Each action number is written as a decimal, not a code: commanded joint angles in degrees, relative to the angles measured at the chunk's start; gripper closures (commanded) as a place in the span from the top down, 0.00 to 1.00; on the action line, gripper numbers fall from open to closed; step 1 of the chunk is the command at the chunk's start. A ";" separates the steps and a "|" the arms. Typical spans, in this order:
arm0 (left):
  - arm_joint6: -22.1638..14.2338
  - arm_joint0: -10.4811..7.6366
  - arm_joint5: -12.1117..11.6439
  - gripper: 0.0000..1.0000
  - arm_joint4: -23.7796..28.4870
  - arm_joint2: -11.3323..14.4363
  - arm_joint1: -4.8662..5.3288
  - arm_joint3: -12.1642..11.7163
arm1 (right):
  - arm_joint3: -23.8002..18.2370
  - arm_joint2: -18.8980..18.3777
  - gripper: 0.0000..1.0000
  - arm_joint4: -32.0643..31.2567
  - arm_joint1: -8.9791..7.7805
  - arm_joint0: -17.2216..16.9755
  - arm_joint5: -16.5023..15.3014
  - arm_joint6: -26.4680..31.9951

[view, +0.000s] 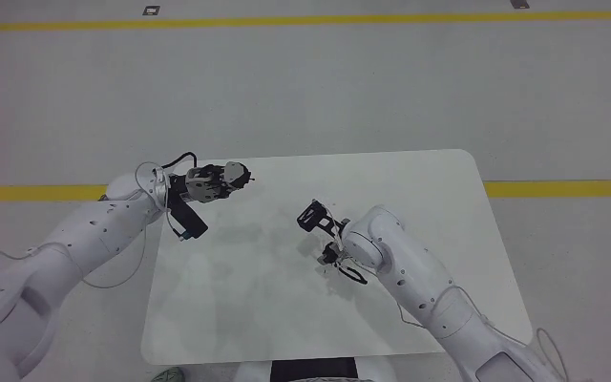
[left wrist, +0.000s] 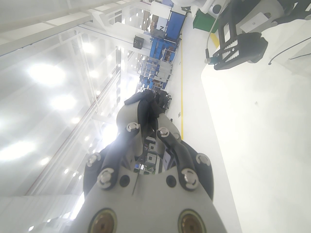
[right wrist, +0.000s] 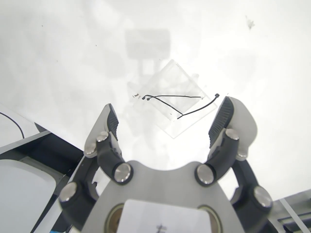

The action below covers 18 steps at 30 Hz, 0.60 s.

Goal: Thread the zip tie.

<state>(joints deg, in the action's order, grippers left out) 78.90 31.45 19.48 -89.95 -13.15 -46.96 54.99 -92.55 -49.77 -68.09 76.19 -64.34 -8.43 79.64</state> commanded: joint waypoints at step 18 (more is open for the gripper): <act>0.00 0.00 0.00 0.00 0.00 0.00 0.00 0.00 | 5.17 3.90 1.00 -0.11 -0.23 4.71 -3.21 0.00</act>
<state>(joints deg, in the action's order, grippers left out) 78.90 31.45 19.48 -89.95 -13.15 -46.96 54.99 -87.74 -46.24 -68.50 76.02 -60.08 -11.53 79.64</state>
